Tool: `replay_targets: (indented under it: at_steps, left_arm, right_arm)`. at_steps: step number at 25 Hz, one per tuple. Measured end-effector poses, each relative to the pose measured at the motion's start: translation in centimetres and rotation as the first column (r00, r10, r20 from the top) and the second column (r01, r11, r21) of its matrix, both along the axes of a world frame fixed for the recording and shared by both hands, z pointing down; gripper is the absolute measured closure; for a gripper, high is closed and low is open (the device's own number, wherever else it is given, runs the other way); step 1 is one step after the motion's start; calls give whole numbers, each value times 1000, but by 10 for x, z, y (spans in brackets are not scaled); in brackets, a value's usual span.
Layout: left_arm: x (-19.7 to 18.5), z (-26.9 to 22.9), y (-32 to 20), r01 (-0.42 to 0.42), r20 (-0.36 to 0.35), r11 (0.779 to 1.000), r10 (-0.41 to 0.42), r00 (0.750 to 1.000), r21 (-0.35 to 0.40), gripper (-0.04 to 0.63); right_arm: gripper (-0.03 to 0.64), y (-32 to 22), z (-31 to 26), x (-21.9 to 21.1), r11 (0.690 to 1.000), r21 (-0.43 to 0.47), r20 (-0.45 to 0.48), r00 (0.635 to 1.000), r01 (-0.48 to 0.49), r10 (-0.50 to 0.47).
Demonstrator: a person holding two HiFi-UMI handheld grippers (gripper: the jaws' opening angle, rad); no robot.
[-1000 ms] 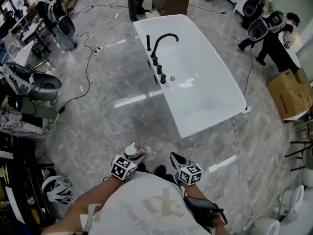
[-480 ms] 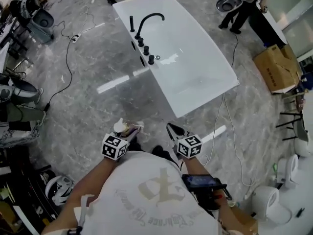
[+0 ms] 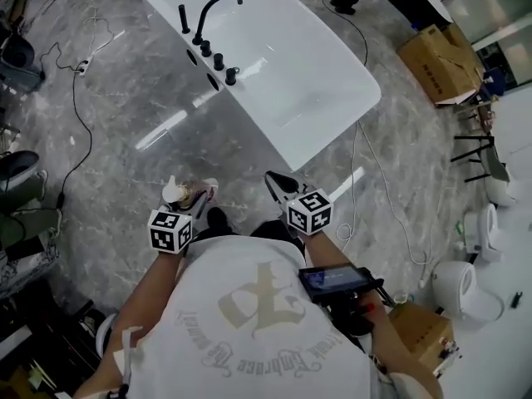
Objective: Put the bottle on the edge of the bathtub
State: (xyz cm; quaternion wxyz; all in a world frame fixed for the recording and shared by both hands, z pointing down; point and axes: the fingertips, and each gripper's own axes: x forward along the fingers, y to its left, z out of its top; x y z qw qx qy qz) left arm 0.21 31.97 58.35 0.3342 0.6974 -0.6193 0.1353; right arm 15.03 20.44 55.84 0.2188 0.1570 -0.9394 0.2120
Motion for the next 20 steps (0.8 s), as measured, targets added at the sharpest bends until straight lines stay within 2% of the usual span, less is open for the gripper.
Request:
replay_targets:
  at_steps: [9,20]
  left_arm:
    - [-36,-11,-17,-21,18,999,20,1000,37,376]
    - [-56,3,-47,-1,15,1000,1,1000,-16,376]
  right_arm:
    - [611,-11,-1,-32,1000,11,-9,1000,-23,23]
    - [611,-43,20,-59,999,-44,-3,1000,9,-9]
